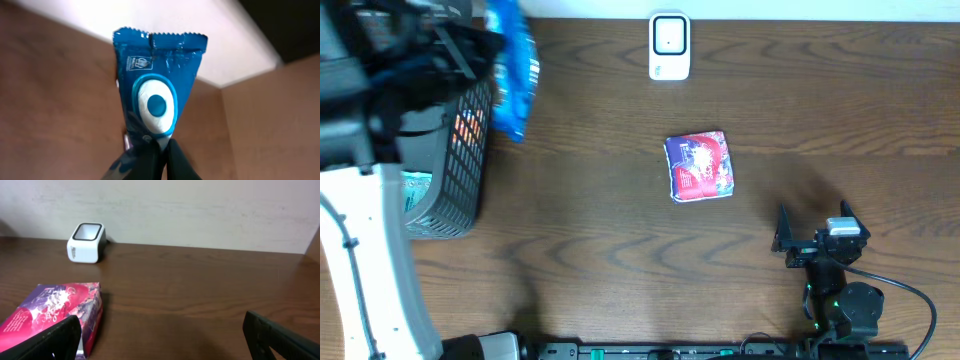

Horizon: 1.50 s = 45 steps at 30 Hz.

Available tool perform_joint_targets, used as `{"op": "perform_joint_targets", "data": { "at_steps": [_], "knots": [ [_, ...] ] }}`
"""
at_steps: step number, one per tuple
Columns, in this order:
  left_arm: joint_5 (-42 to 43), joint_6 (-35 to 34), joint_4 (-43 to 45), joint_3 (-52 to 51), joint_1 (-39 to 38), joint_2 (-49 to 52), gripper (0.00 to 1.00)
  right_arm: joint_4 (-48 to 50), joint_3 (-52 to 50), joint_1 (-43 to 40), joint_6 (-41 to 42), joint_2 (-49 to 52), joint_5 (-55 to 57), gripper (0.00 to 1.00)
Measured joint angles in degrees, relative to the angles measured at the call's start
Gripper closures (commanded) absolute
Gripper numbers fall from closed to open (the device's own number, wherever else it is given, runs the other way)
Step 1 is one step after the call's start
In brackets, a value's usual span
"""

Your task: Scan the item barcode

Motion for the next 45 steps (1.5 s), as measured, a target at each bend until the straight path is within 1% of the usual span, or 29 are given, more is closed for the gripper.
{"op": "perform_joint_targets", "data": {
  "at_steps": [5, 9, 16, 19, 22, 24, 29, 31, 32, 33, 35, 37, 38, 39, 40, 43, 44, 45],
  "knots": [
    [-8.94, -0.04, -3.91, -2.21, -10.32, 3.45, 0.93, 0.0, 0.0, 0.0, -0.02, 0.0, 0.0, 0.01],
    [-16.57, -0.24, -5.29, -3.93, -18.01, 7.52, 0.93, 0.0, 0.0, 0.0, -0.02, 0.0, 0.0, 0.01],
    [-26.32, -4.79, -5.31, -4.7, -28.22, 16.06, 0.93, 0.0, 0.0, 0.0, -0.02, 0.0, 0.0, 0.01],
    [-28.33, -5.99, -5.2, -4.72, -31.04, 19.5, 0.92, 0.0, 0.0, 0.0, -0.02, 0.0, 0.0, 0.01],
    [-31.06, -5.99, -5.2, -4.74, -32.24, 21.64, 0.93, 0.0, 0.0, 0.0, -0.02, 0.0, 0.0, 0.01],
    [-35.74, -5.51, -5.2, -4.79, -32.35, 22.36, 0.92, 0.0, 0.0, 0.0, -0.02, 0.0, 0.0, 0.01],
    [-51.08, -3.04, -7.08, -4.83, -31.63, 22.43, 0.92, 0.0, 0.0, 0.0, -0.02, 0.0, 0.0, 0.01],
    [-54.49, -2.51, -8.76, -4.83, -31.17, 22.43, 0.92, 0.0, 0.0, 0.0, 0.0, 0.0, 0.0, 0.01],
    [-55.52, -2.27, -9.6, -4.83, -30.95, 22.43, 0.9, 0.0, 0.0, 0.0, 0.0, 0.0, 0.0, 0.01],
    [-56.04, -2.08, -10.4, -4.85, -30.71, 22.43, 0.83, 0.0, 0.0, 0.0, 0.0, 0.0, 0.0, 0.01],
    [-56.46, -1.68, -11.06, -5.25, -30.45, 22.43, 0.65, 0.0, 0.0, 0.0, -0.02, 0.0, 0.0, 0.01],
    [-55.91, -1.14, -10.67, -6.29, -30.42, 22.77, 0.41, 0.0, 0.0, 0.0, 0.0, 0.0, 0.0, 0.01],
    [-55.58, -1.2, -10.34, -6.75, -30.42, 23.06, 0.35, -0.02, 0.0, 0.0, 0.0, 0.0, 0.0, 0.01],
    [-55.21, -1.01, -9.49, -7.61, -30.45, 23.76, 0.31, 0.0, 0.0, 0.0, -0.02, 0.0, 0.0, 0.01],
    [-54.97, -1.01, -8.79, -8.46, -30.49, 24.74, 0.3, 0.0, 0.0, 0.0, 0.0, 0.0, 0.0, 0.01],
    [-54.47, -1.2, -7.93, -9.92, -30.47, 28.22, 0.3, -0.02, 0.0, 0.0, 0.0, 0.0, 0.0, 0.01],
    [-54.27, -1.2, -7.87, -10.27, -30.47, 29.9, 0.3, 0.0, 0.0, 0.0, -0.02, 0.0, 0.0, 0.01],
    [-54.14, -1.2, -7.8, -10.45, -30.47, 31.56, 0.36, 0.0, 0.0, 0.0, -0.02, 0.0, 0.0, 0.01]
  ]
}}
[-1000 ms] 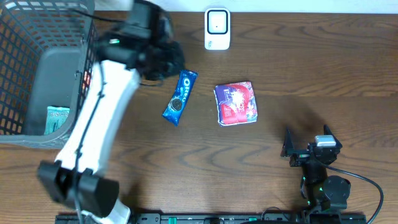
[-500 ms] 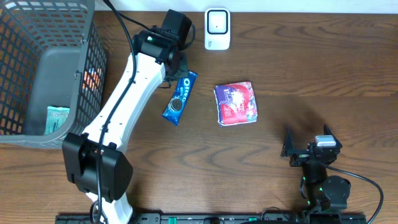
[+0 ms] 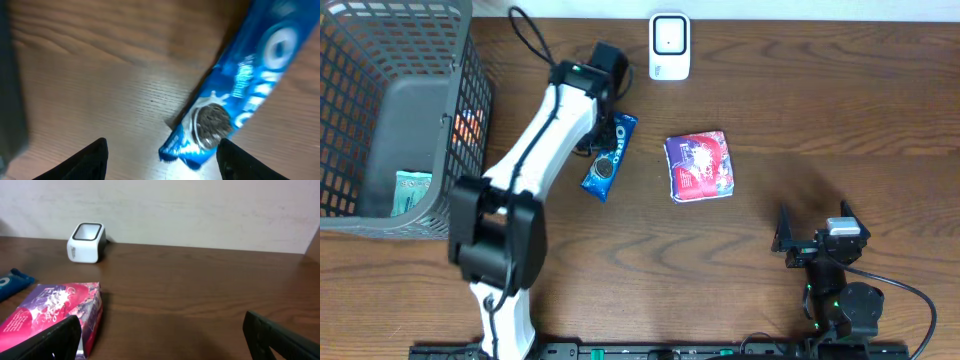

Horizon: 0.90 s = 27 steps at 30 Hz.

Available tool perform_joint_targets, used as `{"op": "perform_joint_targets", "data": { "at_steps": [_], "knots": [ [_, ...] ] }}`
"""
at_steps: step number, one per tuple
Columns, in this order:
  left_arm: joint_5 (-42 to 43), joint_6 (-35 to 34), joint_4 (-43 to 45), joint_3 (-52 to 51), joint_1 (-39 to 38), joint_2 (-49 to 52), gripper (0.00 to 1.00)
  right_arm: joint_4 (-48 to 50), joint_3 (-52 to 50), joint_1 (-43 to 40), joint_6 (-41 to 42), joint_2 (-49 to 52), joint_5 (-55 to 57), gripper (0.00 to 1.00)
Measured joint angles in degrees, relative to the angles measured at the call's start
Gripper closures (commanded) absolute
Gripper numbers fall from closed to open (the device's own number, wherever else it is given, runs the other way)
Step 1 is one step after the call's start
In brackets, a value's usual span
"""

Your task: Scan the item barcode

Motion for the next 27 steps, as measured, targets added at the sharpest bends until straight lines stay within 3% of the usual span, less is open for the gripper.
{"op": "perform_joint_targets", "data": {
  "at_steps": [6, 10, 27],
  "knots": [
    [0.42, 0.09, 1.75, -0.5, 0.0, 6.23, 0.64, 0.0, 0.0, 0.0, 0.0, 0.0, 0.0, 0.01],
    [0.96, 0.0, 2.01, -0.5, 0.0, 7.89, 0.78, 0.0, 0.0, 0.0, 0.0, 0.0, 0.0, 0.01],
    [19.8, 0.2, 5.29, -0.5, -0.7, 8.22, 0.78, 0.0, 0.0, 0.0, 0.02, 0.0, 0.0, 0.01]
  ]
}}
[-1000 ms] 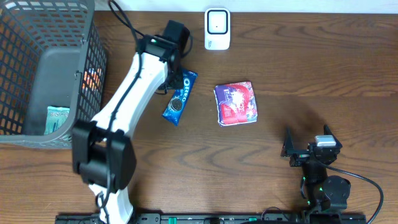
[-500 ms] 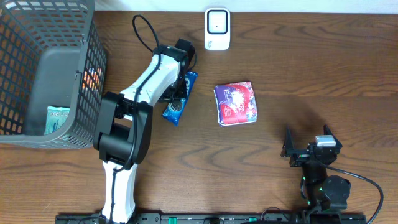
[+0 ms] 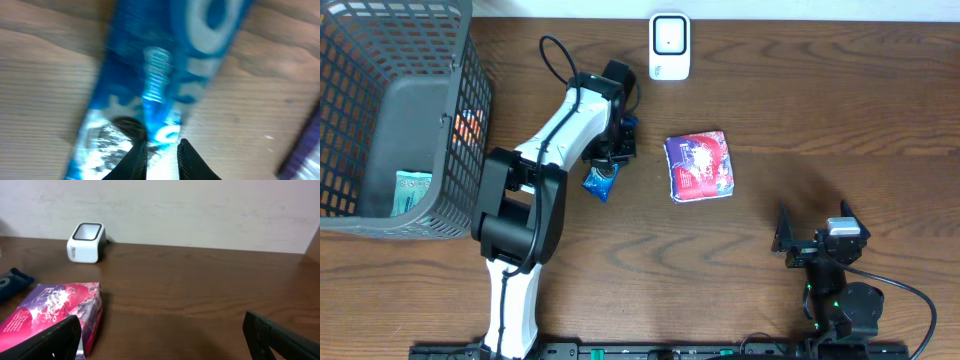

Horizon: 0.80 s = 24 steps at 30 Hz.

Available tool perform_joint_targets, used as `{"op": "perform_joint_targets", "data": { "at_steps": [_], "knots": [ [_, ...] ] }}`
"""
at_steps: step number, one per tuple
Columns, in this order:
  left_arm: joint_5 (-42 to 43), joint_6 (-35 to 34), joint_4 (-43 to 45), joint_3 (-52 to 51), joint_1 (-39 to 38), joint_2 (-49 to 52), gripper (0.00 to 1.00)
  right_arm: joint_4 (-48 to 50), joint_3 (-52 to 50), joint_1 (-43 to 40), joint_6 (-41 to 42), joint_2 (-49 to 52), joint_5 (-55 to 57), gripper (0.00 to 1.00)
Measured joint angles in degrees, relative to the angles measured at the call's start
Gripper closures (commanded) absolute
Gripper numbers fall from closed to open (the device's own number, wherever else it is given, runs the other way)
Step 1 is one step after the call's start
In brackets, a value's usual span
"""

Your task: Scan the item barcode

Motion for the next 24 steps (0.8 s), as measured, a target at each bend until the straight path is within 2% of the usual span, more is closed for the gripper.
{"op": "perform_joint_targets", "data": {
  "at_steps": [2, 4, 11, 19, 24],
  "knots": [
    [0.61, 0.11, 0.0, 0.0, -0.76, 0.0, 0.81, 0.0, 0.0, 0.0, -0.02, 0.0, 0.0, 0.01],
    [-0.31, 0.15, -0.07, 0.0, -1.44, 0.0, 0.93, 0.0, 0.0, 0.0, -0.02, 0.0, 0.0, 0.01],
    [-7.19, 1.86, -4.92, 3.17, 0.42, -0.04, 0.93, 0.0, 0.0, 0.0, -0.02, 0.0, 0.0, 0.01],
    [-9.77, 3.02, -0.57, 6.01, 7.32, -4.7, 0.92, 0.0, 0.0, 0.0, 0.0, 0.0, 0.0, 0.01],
    [-9.94, 2.99, 2.25, 3.45, 8.33, -4.96, 0.93, -0.02, 0.0, 0.0, -0.02, 0.0, 0.0, 0.01]
  ]
}}
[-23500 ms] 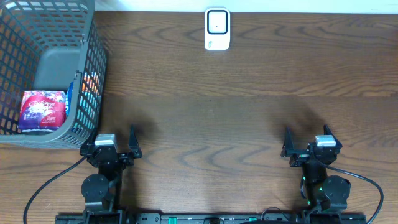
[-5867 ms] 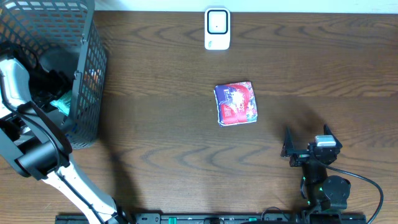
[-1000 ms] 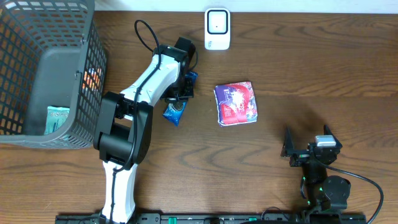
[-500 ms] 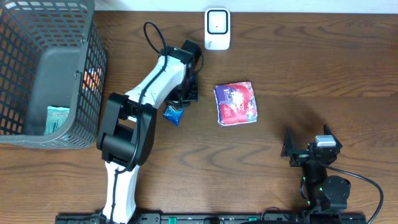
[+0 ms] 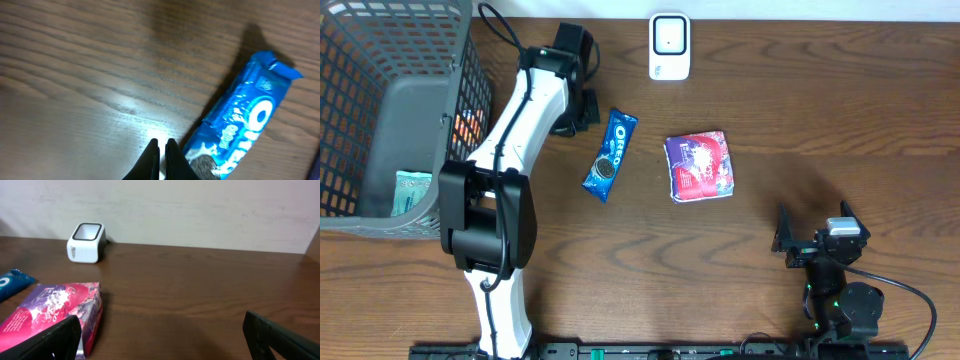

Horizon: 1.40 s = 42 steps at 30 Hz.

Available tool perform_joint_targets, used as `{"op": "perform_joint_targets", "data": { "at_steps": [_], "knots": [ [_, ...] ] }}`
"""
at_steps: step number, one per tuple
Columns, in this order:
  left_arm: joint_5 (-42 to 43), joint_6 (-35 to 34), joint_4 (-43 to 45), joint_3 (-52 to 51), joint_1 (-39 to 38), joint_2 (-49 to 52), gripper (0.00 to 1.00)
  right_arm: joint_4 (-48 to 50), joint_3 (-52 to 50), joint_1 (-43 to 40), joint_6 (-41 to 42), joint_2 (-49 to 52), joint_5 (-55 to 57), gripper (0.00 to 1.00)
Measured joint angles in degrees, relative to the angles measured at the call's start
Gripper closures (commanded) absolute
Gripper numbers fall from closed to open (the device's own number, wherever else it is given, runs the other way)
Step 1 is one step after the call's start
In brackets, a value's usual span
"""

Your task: Scan the item barcode

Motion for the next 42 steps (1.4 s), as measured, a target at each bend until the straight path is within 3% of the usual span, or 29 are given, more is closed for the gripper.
{"op": "perform_joint_targets", "data": {
  "at_steps": [8, 21, 31, 42],
  "knots": [
    [3.61, -1.25, 7.74, -10.73, -1.68, 0.0, 0.93, 0.02, 0.0, 0.0, 0.0, 0.0, 0.0, 0.01],
    [4.5, -3.23, 17.9, -14.36, -4.02, 0.0, 0.93, 0.02, 0.0, 0.0, 0.0, 0.0, 0.0, 0.01],
    [5.6, -3.37, 17.92, -15.15, -4.11, 0.0, 0.93, 0.02, 0.0, 0.0, 0.0, 0.0, 0.0, 0.01],
    [6.49, -8.7, 17.29, -16.35, -6.91, 0.0, 0.93, 0.02, 0.0, 0.0, 0.0, 0.0, 0.0, 0.01]
  ]
}}
